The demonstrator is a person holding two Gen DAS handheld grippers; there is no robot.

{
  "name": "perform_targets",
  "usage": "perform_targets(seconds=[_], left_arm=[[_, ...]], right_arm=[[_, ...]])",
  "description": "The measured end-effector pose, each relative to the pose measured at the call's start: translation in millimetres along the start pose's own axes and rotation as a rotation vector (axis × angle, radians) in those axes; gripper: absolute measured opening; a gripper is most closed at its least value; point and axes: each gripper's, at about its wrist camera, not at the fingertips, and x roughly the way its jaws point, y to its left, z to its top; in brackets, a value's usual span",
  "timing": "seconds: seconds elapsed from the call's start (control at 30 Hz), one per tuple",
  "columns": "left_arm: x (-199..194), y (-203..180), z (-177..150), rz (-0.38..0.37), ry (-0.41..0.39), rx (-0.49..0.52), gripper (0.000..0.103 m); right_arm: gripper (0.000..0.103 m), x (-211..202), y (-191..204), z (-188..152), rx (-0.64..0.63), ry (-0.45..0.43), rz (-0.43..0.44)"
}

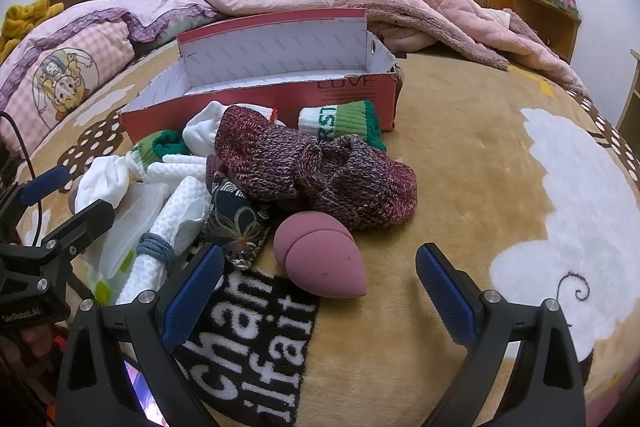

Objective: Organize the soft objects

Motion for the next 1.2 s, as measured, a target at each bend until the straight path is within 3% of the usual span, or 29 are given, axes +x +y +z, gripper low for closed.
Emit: perform_targets(seconds=[1.07,1.13,1.2], left_arm=[[-4.9,-1.9,3.2,-0.015,-0.016,0.008,0.103],[-4.8,-2.2,3.9,-0.017,-0.016,0.009,0.103],[-5.0,-2.3,4.1,-0.021,-0.019,0.006,0.103]], right_arm=[[0.099,-2.5,0.2,1.0,0.011,-0.006,0.034],[0.097,-3.0,0.3,1.1,0.012,-0.008,0.041],[0.084,-3.3,-0.6,1.2,0.019,-0.010,0.063]])
